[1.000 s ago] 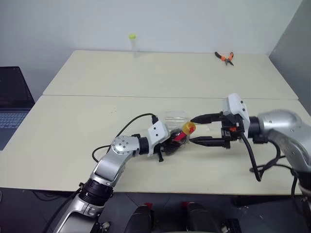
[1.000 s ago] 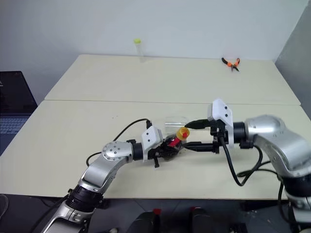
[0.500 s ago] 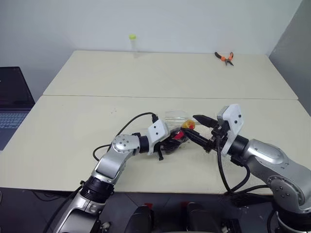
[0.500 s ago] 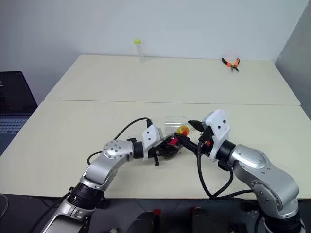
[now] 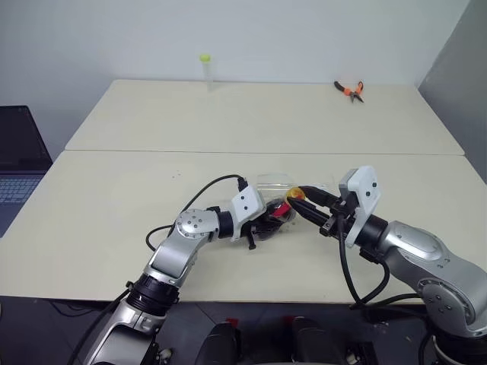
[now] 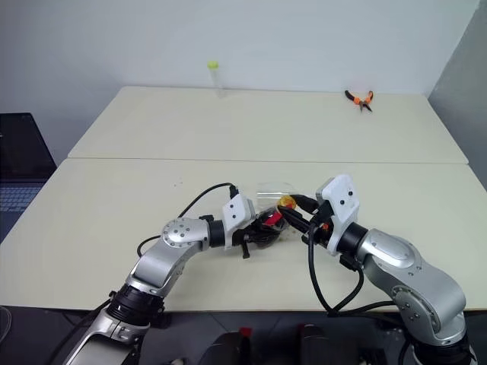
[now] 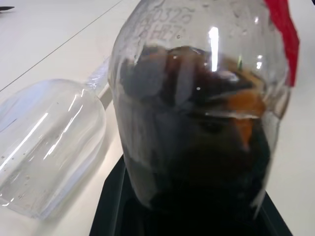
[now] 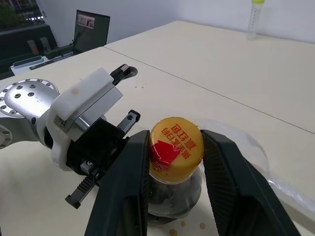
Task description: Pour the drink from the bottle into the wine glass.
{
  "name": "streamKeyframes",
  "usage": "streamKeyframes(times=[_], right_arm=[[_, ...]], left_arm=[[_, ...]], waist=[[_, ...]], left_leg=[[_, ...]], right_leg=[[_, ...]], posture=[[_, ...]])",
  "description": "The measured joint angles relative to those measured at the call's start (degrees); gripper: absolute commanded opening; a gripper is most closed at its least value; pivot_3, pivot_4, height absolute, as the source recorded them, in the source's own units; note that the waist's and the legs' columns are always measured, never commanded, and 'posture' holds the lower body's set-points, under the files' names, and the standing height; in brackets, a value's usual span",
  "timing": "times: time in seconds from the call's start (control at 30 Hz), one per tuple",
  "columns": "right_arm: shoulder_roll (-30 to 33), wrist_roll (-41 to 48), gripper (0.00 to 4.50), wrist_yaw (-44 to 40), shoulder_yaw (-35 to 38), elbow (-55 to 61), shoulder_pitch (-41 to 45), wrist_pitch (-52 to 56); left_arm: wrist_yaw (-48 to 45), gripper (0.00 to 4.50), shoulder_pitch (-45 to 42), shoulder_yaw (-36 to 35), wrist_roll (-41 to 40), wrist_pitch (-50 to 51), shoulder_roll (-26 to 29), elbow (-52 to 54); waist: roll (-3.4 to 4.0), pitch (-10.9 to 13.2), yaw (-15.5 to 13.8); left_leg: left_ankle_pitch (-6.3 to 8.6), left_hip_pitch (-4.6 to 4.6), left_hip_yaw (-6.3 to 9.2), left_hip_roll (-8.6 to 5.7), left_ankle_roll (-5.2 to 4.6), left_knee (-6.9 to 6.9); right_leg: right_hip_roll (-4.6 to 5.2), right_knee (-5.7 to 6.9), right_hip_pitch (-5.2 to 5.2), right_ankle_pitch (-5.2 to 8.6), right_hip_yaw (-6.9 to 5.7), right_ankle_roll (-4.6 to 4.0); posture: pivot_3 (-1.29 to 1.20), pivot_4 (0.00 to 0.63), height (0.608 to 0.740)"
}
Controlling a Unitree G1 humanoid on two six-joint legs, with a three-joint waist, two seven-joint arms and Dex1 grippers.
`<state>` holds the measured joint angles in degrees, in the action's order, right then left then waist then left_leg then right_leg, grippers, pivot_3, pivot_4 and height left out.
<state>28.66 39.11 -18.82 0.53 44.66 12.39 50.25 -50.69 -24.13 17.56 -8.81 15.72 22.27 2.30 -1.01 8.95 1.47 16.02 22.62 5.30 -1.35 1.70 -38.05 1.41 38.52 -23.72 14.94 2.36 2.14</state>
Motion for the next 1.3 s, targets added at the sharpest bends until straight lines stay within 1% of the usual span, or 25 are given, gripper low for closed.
streamKeyframes(times=[0.1, 0.17, 0.23, 0.3, 0.33, 0.4, 0.5, 0.6, 0.63, 0.67, 0.7, 0.73, 0.8, 0.93, 1.0, 1.07, 1.1, 1.2, 1.3], right_arm=[[0.5, 0.37, 1.23, -1.39, 0.18, -0.99, 0.34, -0.64], [2.68, 0.39, 1.23, -4.59, 0.17, -2.84, 1.63, -1.65], [7.17, 0.2, 1.23, -11.18, -0.36, -6.59, 4.09, -4.14], [13.29, -0.94, 1.23, -21.32, -2.46, -12.75, 8.07, -8.68], [15.1, -1.6, 1.23, -24.67, -3.23, -15.13, 9.59, -10.0], [19.64, -4.1, 1.23, -36.09, -7.92, -24.55, 17.41, -14.65], [21.07, -6.74, 1.23, -46.55, -12.23, -34.06, 24.76, -18.58], [21.06, -7.58, 1.23, -52.35, -14.21, -39.46, 28.85, -18.91], [21.07, -7.5, 1.58, -53.52, -14.18, -39.82, 29.32, -18.1], [21.06, -7.27, 1.96, -53.66, -13.99, -39.58, 29.21, -17.39], [21.06, -6.39, 2.2, -53.35, -13.12, -38.35, 28.12, -15.75], [21.11, -6.19, 2.57, -52.72, -12.05, -38.03, 26.76, -14.46], [20.72, -4.7, 3.27, -49.47, -8.53, -35.35, 22.68, -11.8], [16.74, 0.96, 3.28, -39.63, -0.04, -23.48, 15.08, -7.56], [12.58, 2.11, 3.28, -31.74, 4.3, -16.85, 11.75, -7.12], [8.2, 2.49, 3.28, -24.64, 5.9, -11.48, 9.1, -6.98], [5.6, 2.37, 3.28, -20.69, 5.77, -8.91, 8.11, -6.82], [1.37, 0.18, 3.28, -12.83, 3.24, -4.91, 7.5, -6.54], [-1.14, -7.68, 3.28, -6.99, -2.87, -5.66, 7.26, -8.97]], left_arm=[[0.02, 0.98, 0.0, 0.0, 0.0, -0.08, -0.01, 0.0], [0.03, 0.98, 0.0, 0.04, 0.0, -0.08, -0.02, 0.01], [-0.04, 0.98, 0.01, 0.2, -0.03, -0.08, -0.05, 0.06], [-0.18, 0.97, 0.04, 0.75, -0.02, -0.02, -0.13, 0.12], [-0.16, 0.97, 0.05, 0.99, -0.01, 0.0, -0.23, 0.2], [-0.09, 0.97, 0.16, 1.41, -0.01, 0.14, -0.38, 0.48], [0.14, 0.92, 0.18, 1.74, 0.0, 0.44, -0.74, 0.77], [0.46, 0.9, 0.58, 1.95, -0.04, 1.22, -0.97, 1.78], [0.65, 0.9, 1.04, 1.95, -0.08, 1.37, -0.99, 2.53], [0.81, 0.9, 1.34, 1.95, -0.09, 1.46, -0.99, 2.85], [1.19, 0.9, 1.84, 1.79, -0.09, 1.49, -0.79, 3.33], [1.32, 0.9, 2.41, 1.48, -0.09, 1.51, -0.15, 3.87], [1.5, 0.9, 3.24, 0.29, -0.17, 1.6, 0.56, 4.27], [1.84, 0.9, 3.25, 0.08, -0.13, 1.82, 0.52, 4.34], [1.96, 0.9, 3.14, 0.04, -0.12, 1.83, 0.48, 4.18], [2.21, 0.9, 3.09, 0.02, -0.12, 1.83, 0.46, 4.06], [2.28, 0.9, 3.01, 0.02, -0.13, 1.82, 0.44, 3.9], [2.26, 0.9, 2.59, 0.02, -0.12, 1.74, 0.33, 3.48], [2.12, 0.9, 1.26, 0.09, -0.09, 1.48, -0.17, 1.72]], waist=[[0.0, 0.0, 0.06], [0.0, 0.0, 0.08], [0.02, 0.02, 0.07], [0.05, 0.04, 0.12], [0.07, 0.06, 0.12], [0.11, 0.1, 0.24], [0.12, 0.1, 0.34], [0.13, 0.11, 0.29], [0.13, 0.11, 0.18], [0.13, 0.11, 0.15], [0.12, 0.11, 0.06], [0.12, 0.11, 0.0], [0.13, 0.11, -0.28], [0.13, 0.11, -0.82], [0.13, 0.1, -0.86], [0.13, 0.1, -0.84], [0.13, 0.1, -0.81], [0.14, 0.1, -0.82], [0.14, 0.09, -0.79]], left_leg=[[0.0, -0.01, -0.01, 0.01, 0.0, 0.0], [0.0, -0.01, -0.03, 0.0, 0.0, 0.0], [0.0, -0.05, -0.06, -0.02, -0.01, 0.01], [0.01, -0.14, -0.13, 0.0, -0.01, 0.02], [0.01, -0.17, -0.23, 0.0, -0.02, 0.05], [0.01, -0.3, -0.36, 0.03, -0.02, 0.08], [0.02, -0.3, -0.37, 0.09, -0.03, 0.15], [0.02, -0.22, -0.33, 0.12, -0.03, 0.15], [0.02, -0.2, -0.22, 0.11, -0.03, 0.13], [0.02, -0.18, -0.16, 0.09, -0.03, 0.11], [0.02, -0.15, -0.05, 0.06, -0.03, 0.1], [0.02, -0.11, 0.03, 0.04, -0.03, 0.06], [0.02, -0.09, 0.09, -0.01, -0.03, 0.04], [0.02, -0.07, 0.16, -0.02, -0.03, 0.02], [0.02, -0.07, 0.18, 0.0, -0.03, 0.02], [0.02, -0.08, 0.18, -0.01, -0.02, 0.06], [0.02, -0.09, 0.17, 0.0, -0.02, 0.05], [0.01, -0.1, 0.17, -0.04, -0.01, 0.04], [0.0, -0.11, 0.15, -0.04, 0.01, 0.04]], right_leg=[[-0.01, 0.0, 0.0, 0.0, 0.01, 0.0], [-0.01, -0.01, 0.0, 0.0, 0.01, 0.0], [-0.02, -0.03, 0.04, 0.0, 0.01, 0.0], [-0.04, -0.07, 0.14, 0.0, -0.01, 0.0], [-0.04, -0.08, 0.16, 0.0, -0.01, 0.0], [-0.06, -0.13, 0.27, 0.0, 0.02, 0.0], [-0.15, -0.32, 0.33, 0.0, -0.02, -0.02], [-0.06, -0.38, 0.3, 0.0, -0.03, -0.03], [-0.02, -0.4, 0.3, 0.0, -0.01, -0.02], [0.02, -0.41, 0.3, 0.0, -0.01, -0.02], [0.07, -0.42, 0.3, -0.01, -0.02, -0.02], [0.11, -0.43, 0.3, -0.01, -0.05, -0.02], [0.31, -0.39, 0.29, -0.01, -0.08, -0.01], [0.3, -0.37, 0.29, -0.01, -0.13, -0.01], [0.29, -0.36, 0.3, -0.01, -0.15, -0.01], [0.28, -0.36, 0.3, -0.01, -0.15, -0.01], [0.27, -0.35, 0.3, -0.01, -0.14, -0.01], [0.09, -0.34, 0.3, -0.01, -0.15, -0.01], [0.06, -0.35, 0.3, -0.01, -0.14, -0.01]], posture=[[0.0, 0.15, 0.74], [0.0, 0.15, 0.74], [0.0, 0.15, 0.74], [0.0, 0.15, 0.74], [0.0, 0.15, 0.74], [0.0, 0.15, 0.74], [0.0, 0.15, 0.74], [0.0, 0.15, 0.74], [0.0, 0.15, 0.74], [0.0, 0.15, 0.74], [0.0, 0.15, 0.74], [0.0, 0.15, 0.74], [0.0, 0.15, 0.74], [0.0, 0.15, 0.74], [0.0, 0.15, 0.74], [0.0, 0.15, 0.74], [0.0, 0.15, 0.74], [0.0, 0.15, 0.74], [0.0, 0.15, 0.74]])
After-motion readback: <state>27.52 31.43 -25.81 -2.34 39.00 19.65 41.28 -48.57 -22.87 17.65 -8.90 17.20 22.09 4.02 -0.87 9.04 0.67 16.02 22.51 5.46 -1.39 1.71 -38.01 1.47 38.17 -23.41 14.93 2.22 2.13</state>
